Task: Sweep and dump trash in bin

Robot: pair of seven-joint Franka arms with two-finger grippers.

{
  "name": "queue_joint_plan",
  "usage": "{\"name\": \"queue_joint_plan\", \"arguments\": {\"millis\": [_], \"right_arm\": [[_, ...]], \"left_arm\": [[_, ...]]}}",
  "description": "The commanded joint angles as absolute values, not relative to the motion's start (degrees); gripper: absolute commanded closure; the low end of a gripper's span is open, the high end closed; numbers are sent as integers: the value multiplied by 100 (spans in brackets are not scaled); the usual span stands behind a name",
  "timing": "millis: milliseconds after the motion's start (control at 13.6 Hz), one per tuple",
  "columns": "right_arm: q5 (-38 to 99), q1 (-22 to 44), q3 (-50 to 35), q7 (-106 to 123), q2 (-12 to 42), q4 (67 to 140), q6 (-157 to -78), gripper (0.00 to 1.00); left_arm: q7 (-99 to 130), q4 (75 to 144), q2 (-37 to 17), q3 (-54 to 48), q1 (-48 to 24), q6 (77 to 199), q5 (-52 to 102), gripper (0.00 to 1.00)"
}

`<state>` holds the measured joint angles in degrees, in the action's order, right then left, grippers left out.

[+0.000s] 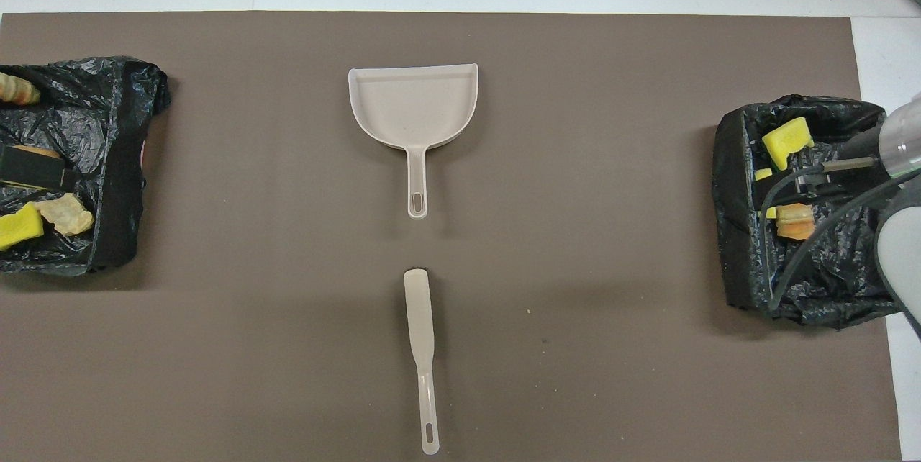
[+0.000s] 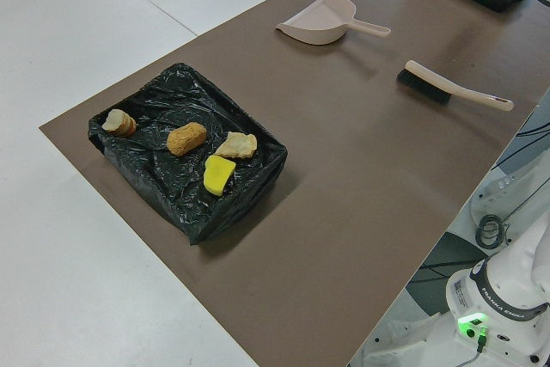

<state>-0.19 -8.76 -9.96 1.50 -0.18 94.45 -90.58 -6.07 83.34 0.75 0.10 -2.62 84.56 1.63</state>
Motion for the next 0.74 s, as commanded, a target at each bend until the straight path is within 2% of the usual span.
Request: {"name": "queue_joint_plan", "arguments": {"millis": [0,441,662], "right_arm": [[88,-932,-1020,97,-149,9589,-9097,0],[88,-932,-1020,97,-149,9589,-9097,0],[88,-932,-1020,97,-149,9589,-9097,0]], "left_arm": [[-721,8288,79,26,-229,8376,255,0],[-668,8323,105,26,-237,8306,255,0],[-668,8710,360,18,-237,8332,255,0]]}}
